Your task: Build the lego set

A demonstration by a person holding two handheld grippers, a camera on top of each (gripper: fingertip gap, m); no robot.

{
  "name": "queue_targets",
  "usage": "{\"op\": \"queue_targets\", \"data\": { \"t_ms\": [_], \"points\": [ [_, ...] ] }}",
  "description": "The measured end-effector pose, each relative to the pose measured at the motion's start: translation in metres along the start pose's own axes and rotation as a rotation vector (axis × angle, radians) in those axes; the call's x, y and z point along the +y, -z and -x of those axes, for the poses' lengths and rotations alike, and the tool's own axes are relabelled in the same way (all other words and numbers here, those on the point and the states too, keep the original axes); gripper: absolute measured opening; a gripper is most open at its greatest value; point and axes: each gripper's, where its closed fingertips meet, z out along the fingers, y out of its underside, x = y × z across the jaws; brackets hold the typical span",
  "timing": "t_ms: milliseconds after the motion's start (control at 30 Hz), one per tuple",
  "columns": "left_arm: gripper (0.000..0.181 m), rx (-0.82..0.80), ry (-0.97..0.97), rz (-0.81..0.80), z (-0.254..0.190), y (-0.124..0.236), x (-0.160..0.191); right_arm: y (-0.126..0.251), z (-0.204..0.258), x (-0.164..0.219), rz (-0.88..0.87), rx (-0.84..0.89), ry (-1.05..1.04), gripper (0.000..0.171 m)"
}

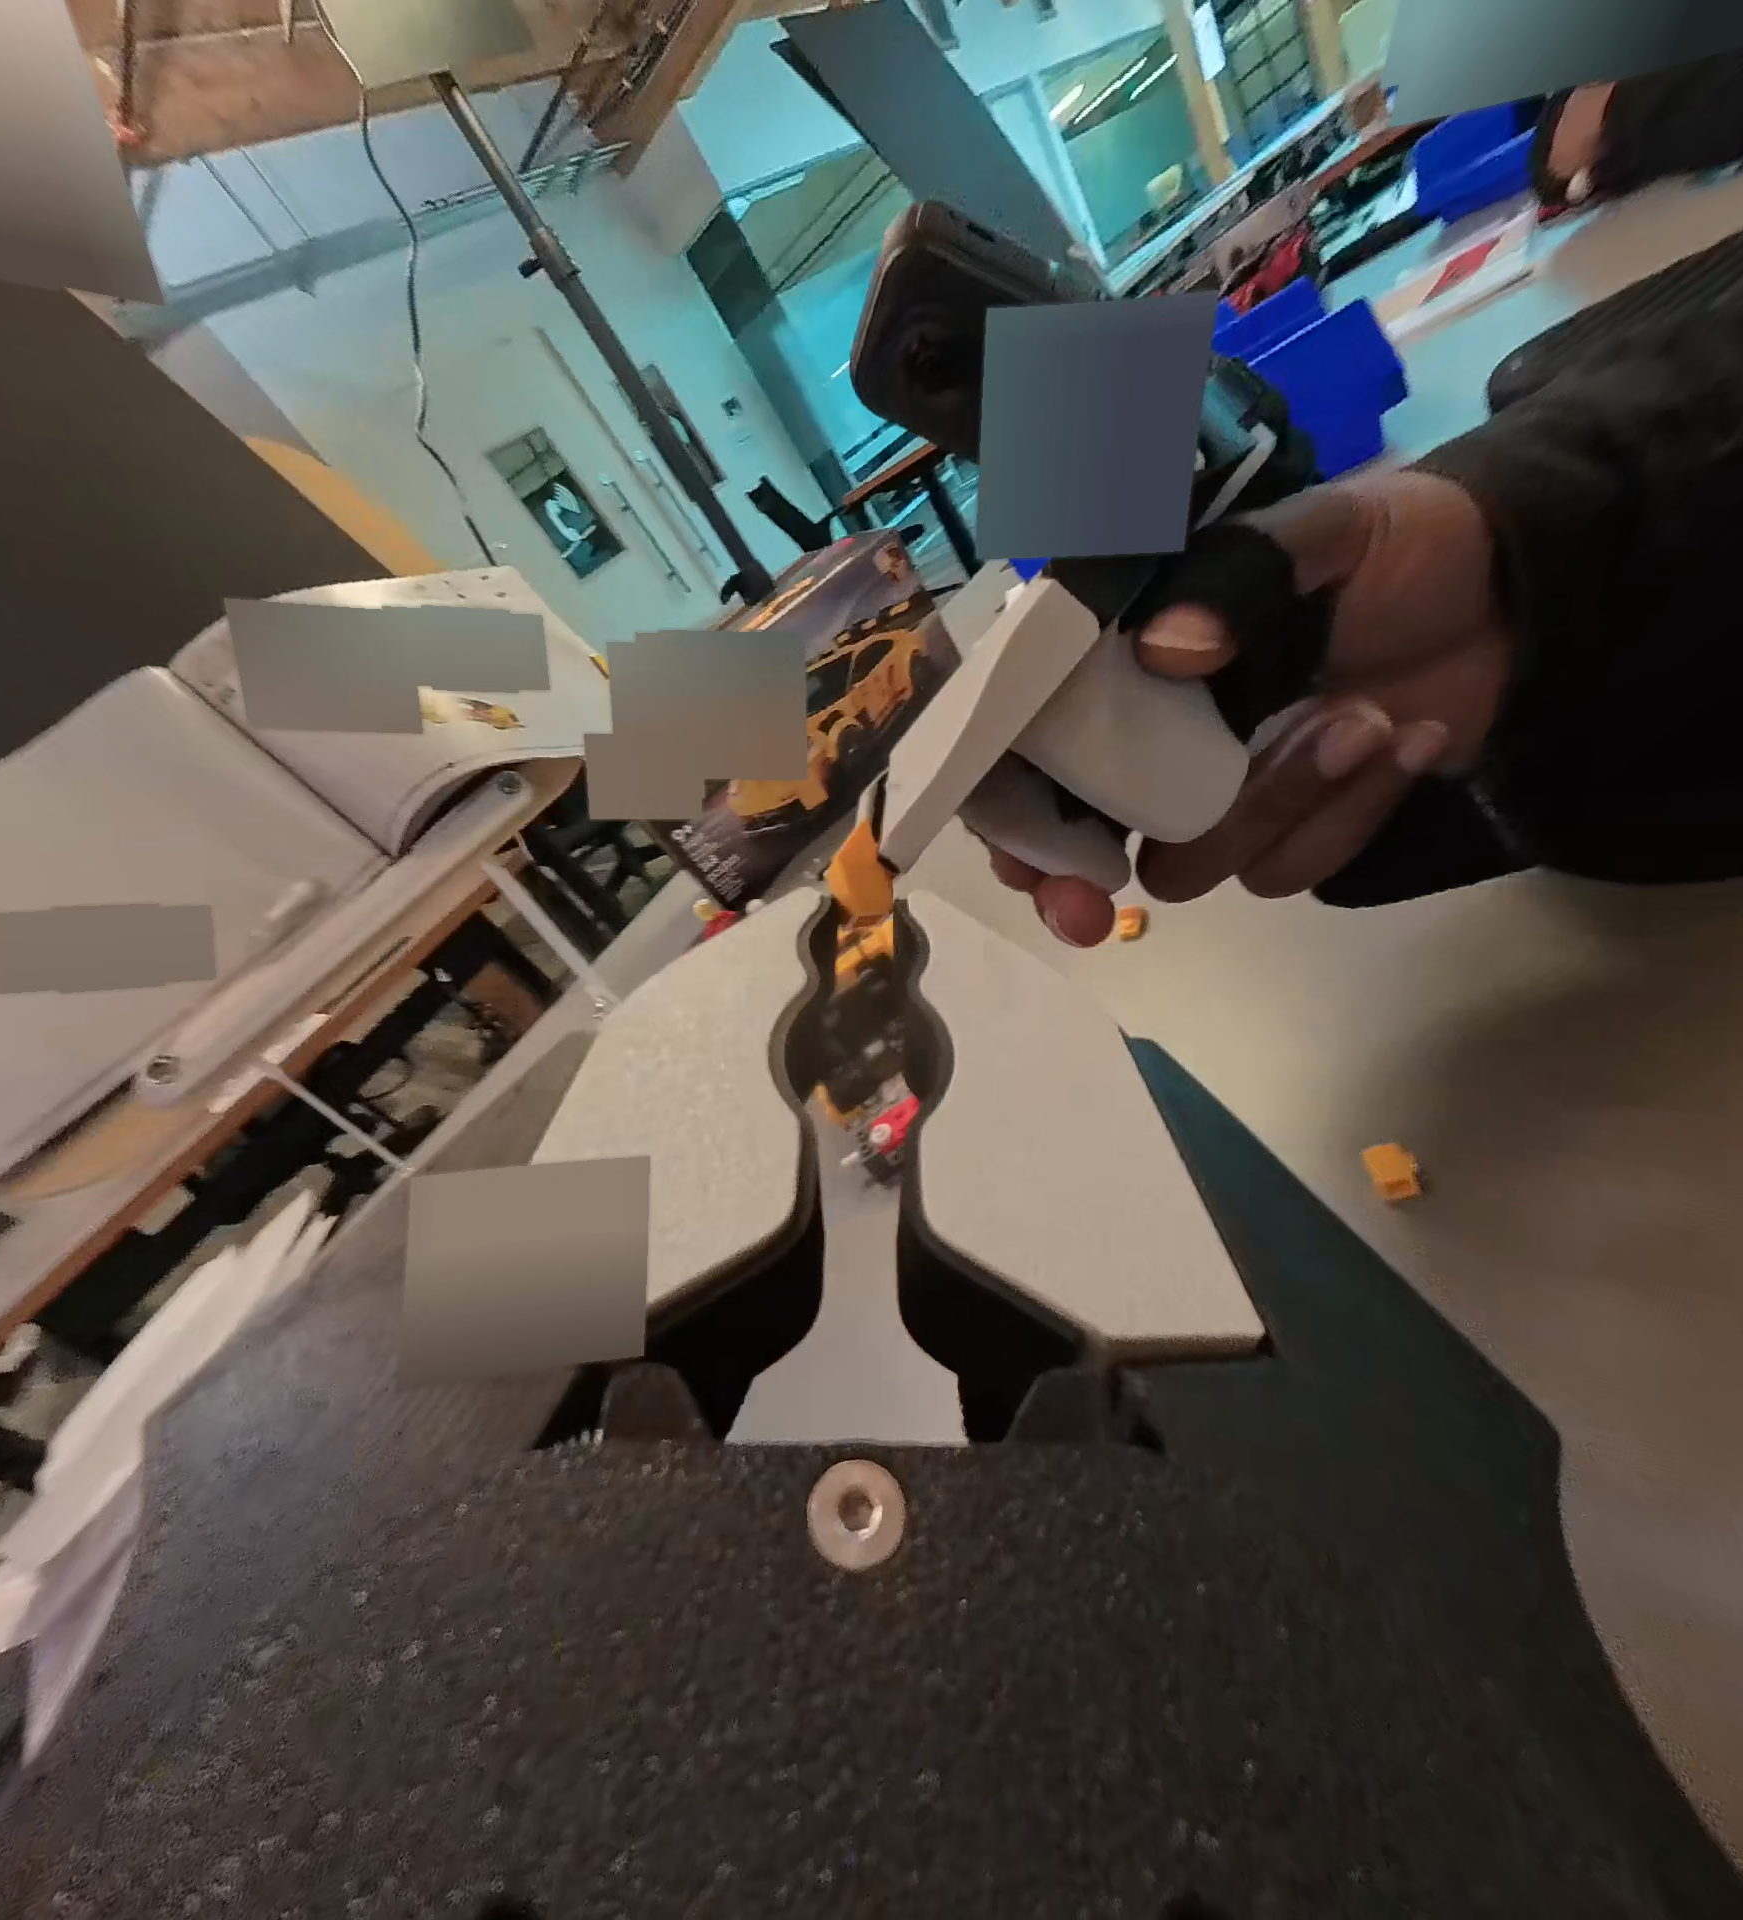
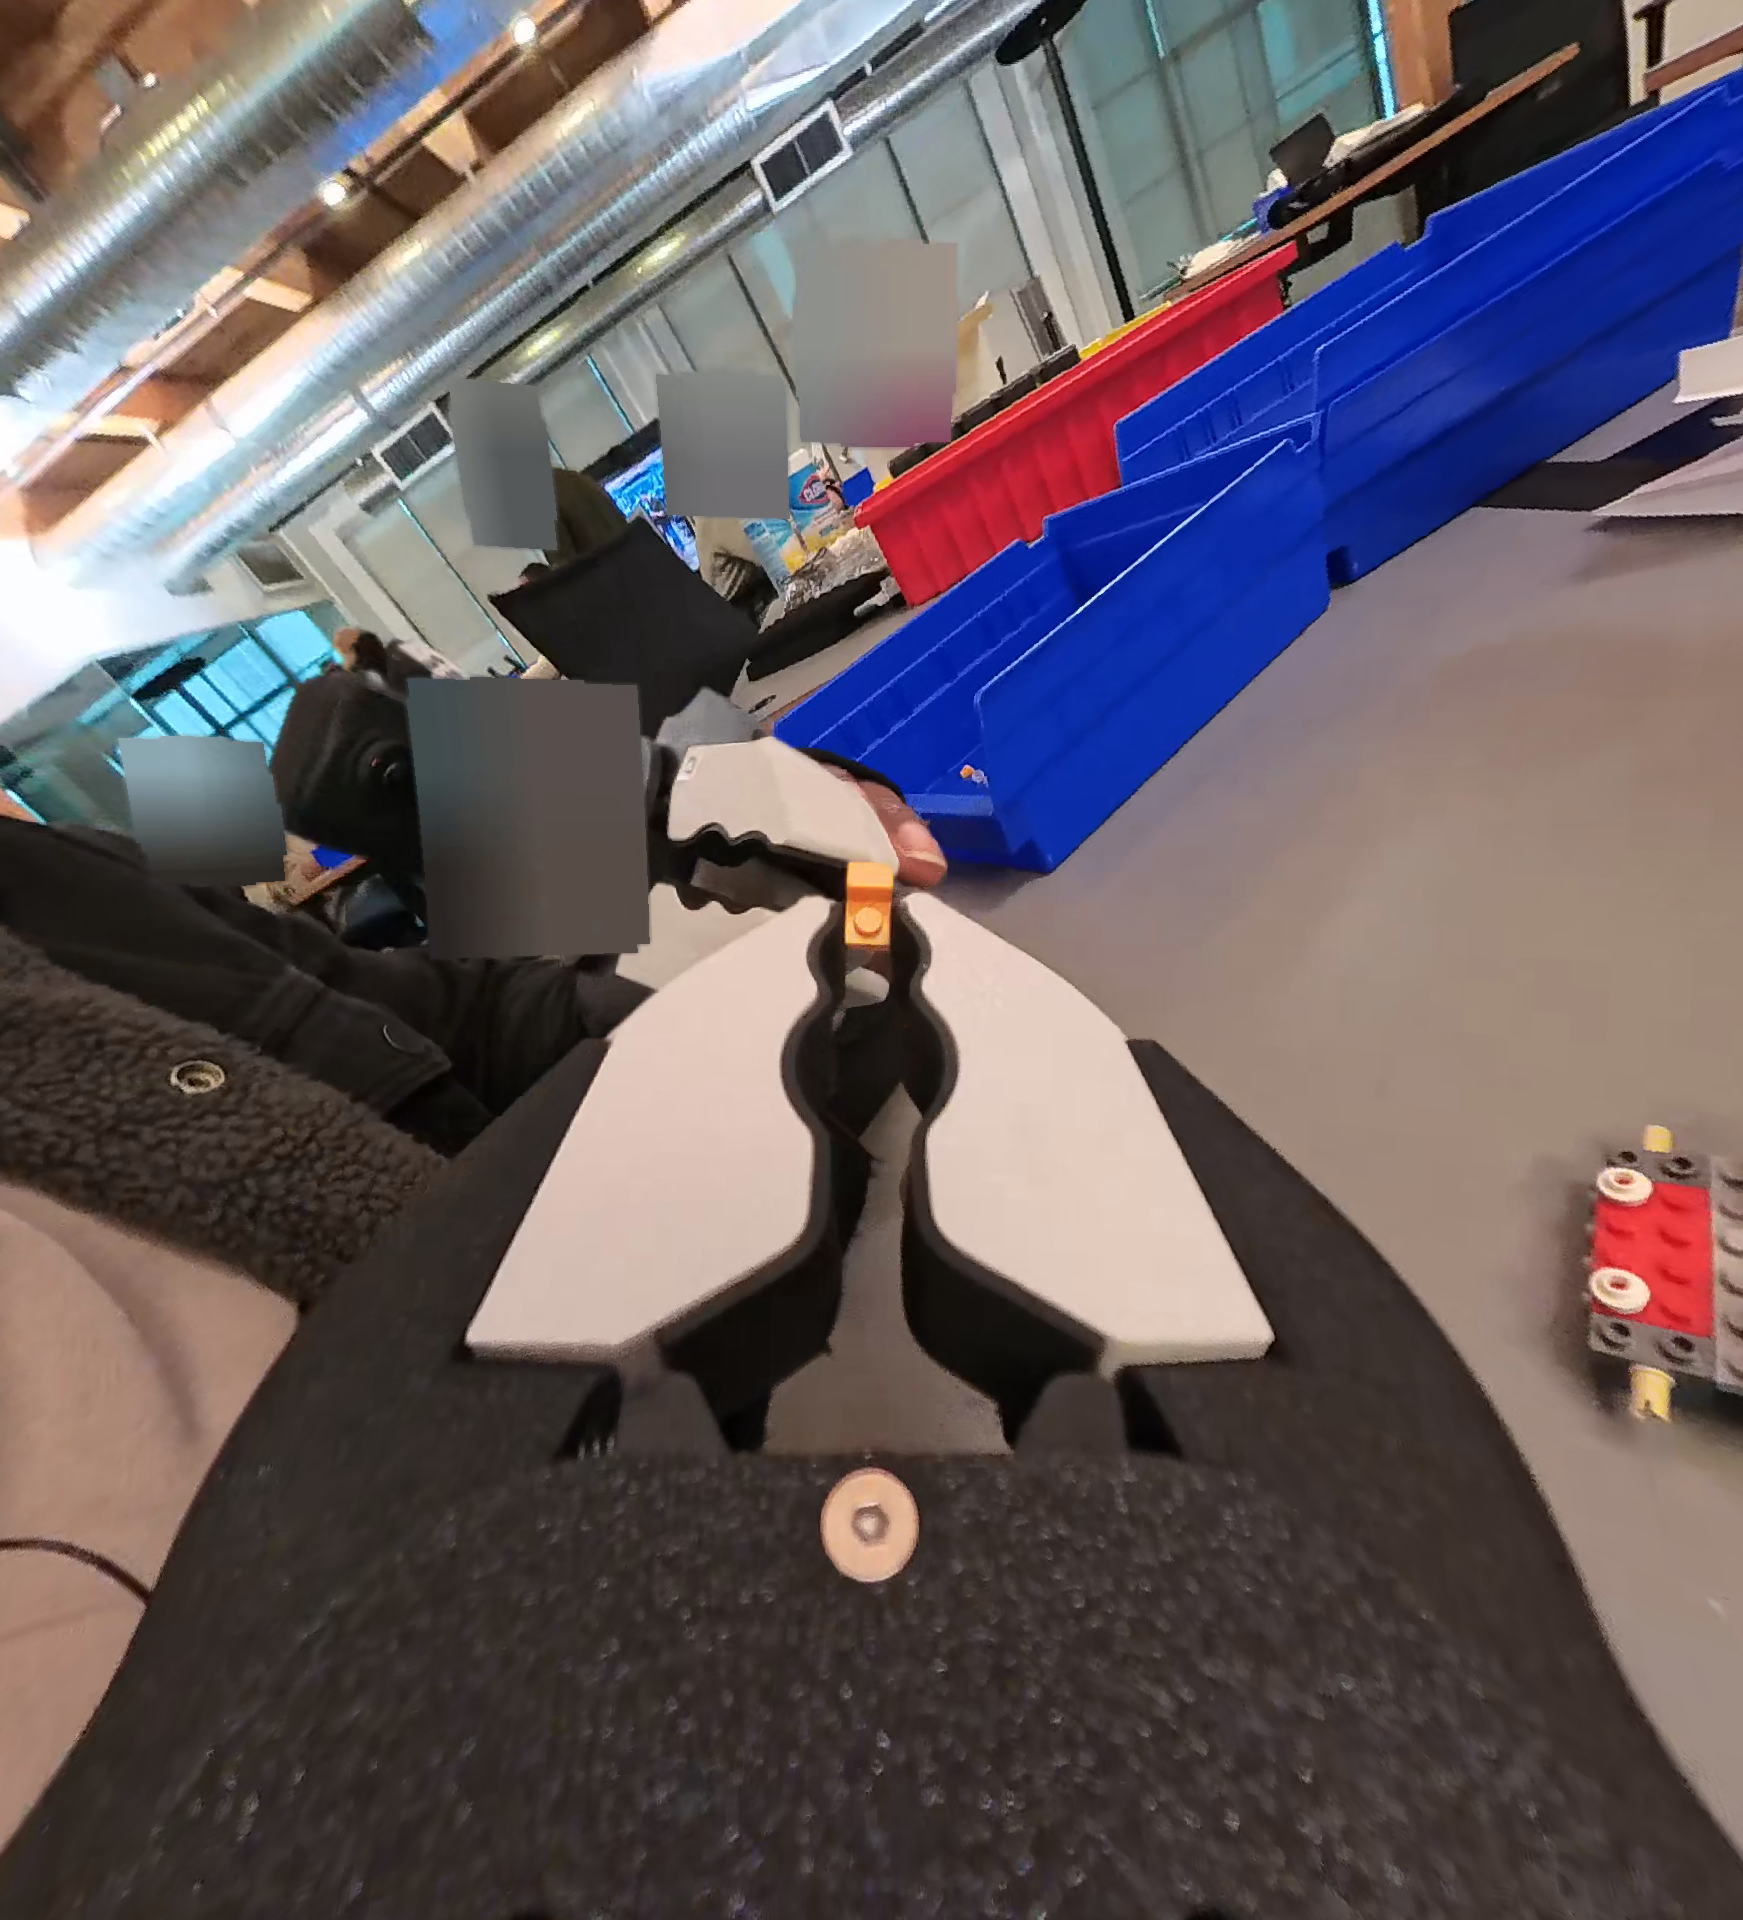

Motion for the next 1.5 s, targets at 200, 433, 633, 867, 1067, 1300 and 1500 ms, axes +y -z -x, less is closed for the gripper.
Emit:
{"op": "queue_targets", "data": {
  "t_ms": [200, 433, 633, 867, 1067, 1300, 1500],
  "points": [
    [0.009, 0.077, 0.137, 0.002, -0.003, 0.001, -0.001, 0.001, 0.002, 0.004, 0.016, -0.017, 0.055, 0.008],
    [0.010, 0.344, 0.483, -0.049, -0.018, 0.007, -0.006, 0.006, 0.011, 0.014, 0.094, -0.062, 0.235, 0.008],
    [0.009, 0.596, 0.808, -0.108, -0.028, 0.014, -0.017, 0.009, 0.024, 0.018, 0.118, -0.111, 0.362, 0.008],
    [0.009, 0.812, 1.064, -0.178, -0.034, 0.022, -0.029, 0.011, 0.038, 0.021, 0.142, -0.162, 0.427, 0.008],
    [0.009, 0.801, 1.048, -0.177, -0.034, 0.022, -0.028, 0.011, 0.037, 0.022, 0.159, -0.151, 0.418, 0.008],
    [0.008, 0.703, 0.878, -0.146, -0.036, 0.019, -0.024, 0.012, 0.032, 0.024, 0.189, -0.122, 0.420, 0.008],
    [0.008, 0.630, 0.739, -0.134, -0.036, 0.017, -0.022, 0.013, 0.030, 0.025, 0.199, -0.114, 0.417, 0.008]
  ]
}}
